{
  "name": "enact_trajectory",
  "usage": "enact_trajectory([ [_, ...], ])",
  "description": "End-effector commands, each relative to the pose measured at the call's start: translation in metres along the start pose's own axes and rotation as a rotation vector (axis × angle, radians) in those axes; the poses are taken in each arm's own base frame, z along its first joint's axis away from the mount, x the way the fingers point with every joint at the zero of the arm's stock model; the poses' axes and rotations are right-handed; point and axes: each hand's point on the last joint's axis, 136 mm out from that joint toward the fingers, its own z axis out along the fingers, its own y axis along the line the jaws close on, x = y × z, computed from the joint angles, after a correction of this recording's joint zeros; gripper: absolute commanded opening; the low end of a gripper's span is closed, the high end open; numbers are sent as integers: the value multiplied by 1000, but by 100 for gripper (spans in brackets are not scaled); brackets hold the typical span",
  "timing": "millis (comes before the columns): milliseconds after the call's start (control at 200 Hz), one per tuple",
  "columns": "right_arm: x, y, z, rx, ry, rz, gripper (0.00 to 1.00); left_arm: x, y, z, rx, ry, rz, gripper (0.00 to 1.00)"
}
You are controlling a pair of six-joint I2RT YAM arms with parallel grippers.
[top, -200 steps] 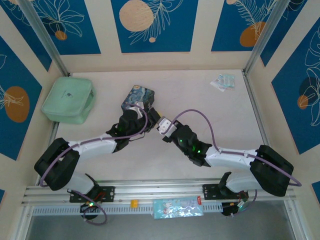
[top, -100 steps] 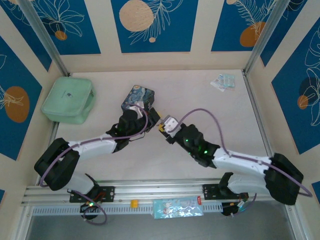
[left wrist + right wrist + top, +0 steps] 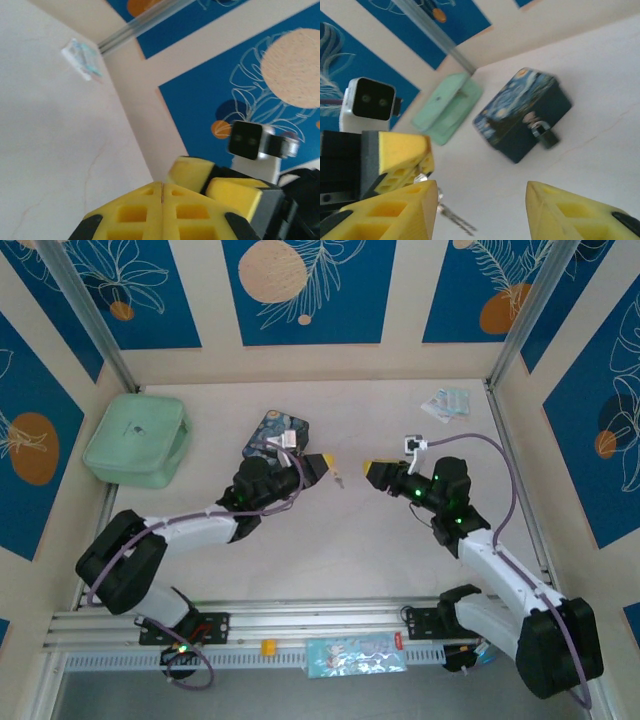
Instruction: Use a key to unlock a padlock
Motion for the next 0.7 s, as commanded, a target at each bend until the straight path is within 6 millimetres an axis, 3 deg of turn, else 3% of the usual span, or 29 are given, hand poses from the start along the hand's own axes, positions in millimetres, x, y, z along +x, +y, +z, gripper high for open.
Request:
enact_trajectory([
  [0, 7, 34, -1, -206, 70, 137, 49, -12, -41, 6, 191, -10, 96, 0],
  [110, 4, 42, 1, -261, 47, 136, 49, -13, -47, 7, 238, -21, 91, 0],
  [470, 10, 59, 27, -351, 51, 133, 43, -15, -36, 0, 211, -118, 60, 0],
  [695, 6, 65, 37, -387, 55, 129, 35, -13, -33, -3, 207, -137, 38, 0],
])
